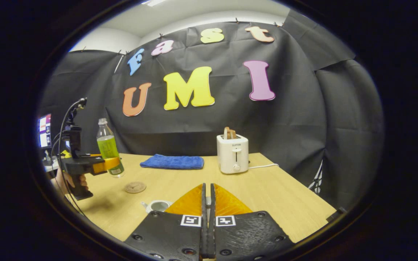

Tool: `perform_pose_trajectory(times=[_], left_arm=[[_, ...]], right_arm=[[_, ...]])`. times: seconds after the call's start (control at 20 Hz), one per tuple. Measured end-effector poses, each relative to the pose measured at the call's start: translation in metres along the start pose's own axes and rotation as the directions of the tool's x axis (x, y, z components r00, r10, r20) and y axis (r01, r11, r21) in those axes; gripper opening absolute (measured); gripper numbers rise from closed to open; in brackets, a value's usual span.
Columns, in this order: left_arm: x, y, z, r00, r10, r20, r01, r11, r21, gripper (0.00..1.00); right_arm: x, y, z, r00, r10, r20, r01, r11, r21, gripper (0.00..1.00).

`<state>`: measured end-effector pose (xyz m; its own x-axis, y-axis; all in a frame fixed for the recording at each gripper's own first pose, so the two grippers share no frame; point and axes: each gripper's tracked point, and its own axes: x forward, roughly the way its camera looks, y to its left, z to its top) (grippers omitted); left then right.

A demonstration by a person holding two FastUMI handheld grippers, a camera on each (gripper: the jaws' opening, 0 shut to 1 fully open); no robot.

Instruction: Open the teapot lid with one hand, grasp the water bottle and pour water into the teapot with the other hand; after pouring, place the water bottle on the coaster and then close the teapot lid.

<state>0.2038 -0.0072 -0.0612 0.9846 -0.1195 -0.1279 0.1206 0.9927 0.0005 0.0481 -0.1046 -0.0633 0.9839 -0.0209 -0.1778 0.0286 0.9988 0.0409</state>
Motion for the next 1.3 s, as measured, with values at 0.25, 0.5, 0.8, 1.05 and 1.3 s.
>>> perform_pose_trajectory(times=[0.25, 0.5, 0.8, 1.05, 1.3], left_arm=[[0.030, -0.005, -0.021, 1.000, -0.021, -0.022, 0.021, 1.000, -0.024, 0.75], [0.043, -0.007, -0.044, 0.997, -0.035, -0.073, 0.030, 0.998, -0.057, 0.74], [0.045, -0.006, -0.054, 0.994, -0.036, -0.099, 0.030, 0.998, -0.056, 0.79], [0.043, -0.013, -0.059, 0.992, -0.055, -0.118, 0.048, 0.997, -0.060, 0.87], [0.024, -0.002, -0.056, 0.992, -0.021, -0.121, 0.012, 0.997, -0.073, 1.00]], right_arm=[[0.010, 0.000, -0.010, 1.000, -0.004, -0.020, 0.004, 1.000, 0.004, 0.00], [0.018, 0.006, -0.021, 0.999, 0.007, -0.045, -0.007, 1.000, -0.011, 0.00], [0.019, 0.009, -0.026, 0.998, 0.013, -0.056, -0.013, 1.000, -0.007, 0.00], [0.016, 0.008, -0.024, 0.999, 0.009, -0.049, -0.009, 1.000, -0.007, 0.00], [0.014, 0.012, -0.019, 0.999, 0.012, -0.037, -0.013, 1.000, -0.017, 0.00]])
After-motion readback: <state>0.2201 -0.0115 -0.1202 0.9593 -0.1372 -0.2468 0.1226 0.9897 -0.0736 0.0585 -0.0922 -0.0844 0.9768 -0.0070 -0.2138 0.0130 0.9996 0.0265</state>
